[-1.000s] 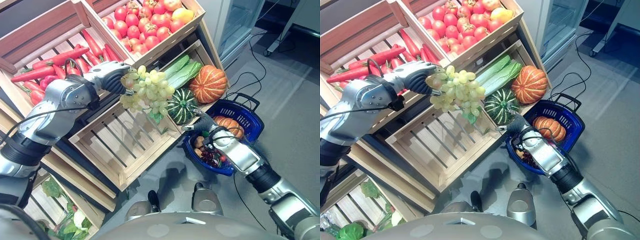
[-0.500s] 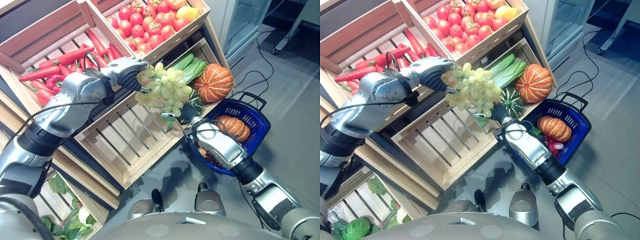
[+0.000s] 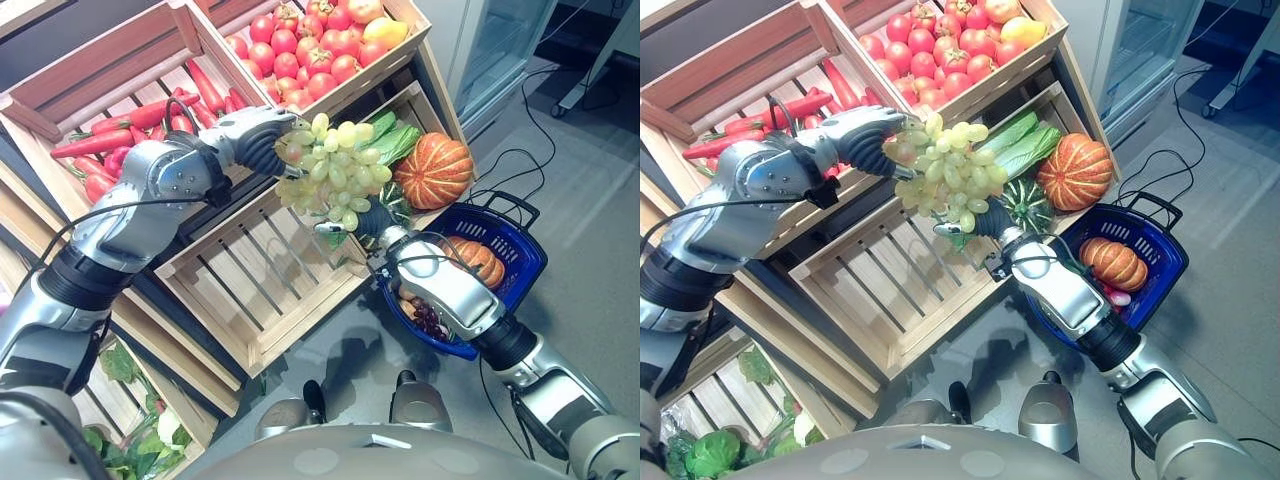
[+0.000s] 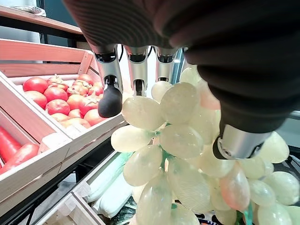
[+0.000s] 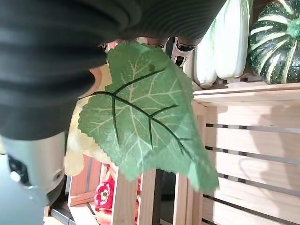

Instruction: Pick up fruits and vegetables into the basket

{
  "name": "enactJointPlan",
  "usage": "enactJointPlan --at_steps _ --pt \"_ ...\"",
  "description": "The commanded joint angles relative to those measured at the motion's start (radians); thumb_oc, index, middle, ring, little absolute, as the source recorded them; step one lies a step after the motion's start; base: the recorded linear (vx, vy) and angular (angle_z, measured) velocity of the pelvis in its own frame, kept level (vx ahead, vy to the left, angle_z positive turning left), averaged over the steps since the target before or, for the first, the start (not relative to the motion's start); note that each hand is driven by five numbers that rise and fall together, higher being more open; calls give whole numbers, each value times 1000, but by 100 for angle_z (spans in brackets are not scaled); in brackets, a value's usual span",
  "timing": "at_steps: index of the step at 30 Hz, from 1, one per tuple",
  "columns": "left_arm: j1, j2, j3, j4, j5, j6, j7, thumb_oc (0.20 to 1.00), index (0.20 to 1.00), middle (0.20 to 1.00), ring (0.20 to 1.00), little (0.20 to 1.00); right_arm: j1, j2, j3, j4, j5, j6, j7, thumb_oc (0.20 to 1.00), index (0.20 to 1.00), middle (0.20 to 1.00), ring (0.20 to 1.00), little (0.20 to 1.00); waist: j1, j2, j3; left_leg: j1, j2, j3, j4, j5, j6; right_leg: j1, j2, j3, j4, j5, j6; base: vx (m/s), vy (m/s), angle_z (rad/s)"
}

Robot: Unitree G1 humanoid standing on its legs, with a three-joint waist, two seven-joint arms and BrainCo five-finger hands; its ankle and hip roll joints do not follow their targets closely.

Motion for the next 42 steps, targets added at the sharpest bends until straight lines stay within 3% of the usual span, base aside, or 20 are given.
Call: enactJointPlan --at_steps 1,6,11,19,22,27,34,42 --pt "-35 15 71 -40 -16 -37 42 200 200 200 200 200 -74 81 -9 -83 52 -69 -13 1000 1000 1000 1000 1000 10 -65 -39 4 12 3 64 -63 5 89 -61 48 -97 41 91 0 0 0" --pt "-27 24 98 -37 -8 -18 115 200 200 200 200 200 -46 68 -29 -91 57 -39 -50 1000 1000 1000 1000 1000 7 -68 -42 9 13 9 60 -63 6 90 -61 47 -97 39 92 0 0 0" --pt "42 59 176 -40 -13 0 173 200 200 200 200 200 66 23 -117 -120 89 10 -172 1000 1000 1000 1000 1000 -11 -71 -41 17 17 21 51 -62 8 86 -58 54 -94 39 94 0 0 0" --pt "197 107 336 -57 30 32 261 200 200 200 200 200 222 -37 -327 -224 76 -43 -260 1000 1000 1000 1000 1000 -57 -62 -36 28 17 52 32 -63 15 71 -47 76 -96 41 98 -16 31 -14" --pt "237 107 369 -51 59 42 277 200 200 200 200 200 215 -44 -368 -272 17 -94 -277 1000 1000 1000 1000 1000 -62 -54 -34 32 14 57 30 -66 16 68 -47 79 -94 39 96 -10 53 -13" --pt "277 98 395 -43 83 49 270 200 200 200 200 200 180 -75 -386 -341 -87 -148 -177 1000 1000 1000 1000 1000 -65 -43 -32 32 5 57 31 -70 18 65 -49 86 -92 36 95 -11 54 -3" --pt "275 82 376 -44 135 13 259 200 200 200 200 200 91 -121 -311 -394 -24 -123 -6 1000 1000 1000 1000 1000 -47 -46 -37 30 -1 48 33 -69 15 71 -55 76 -93 35 92 -1 5 -1" --pt "205 55 304 -61 158 -11 209 200 200 200 200 200 -11 -79 -210 -389 25 -97 70 1000 1000 1000 1000 1000 -17 -62 -44 25 2 30 42 -67 11 86 -59 54 -96 35 91 3 -23 3"
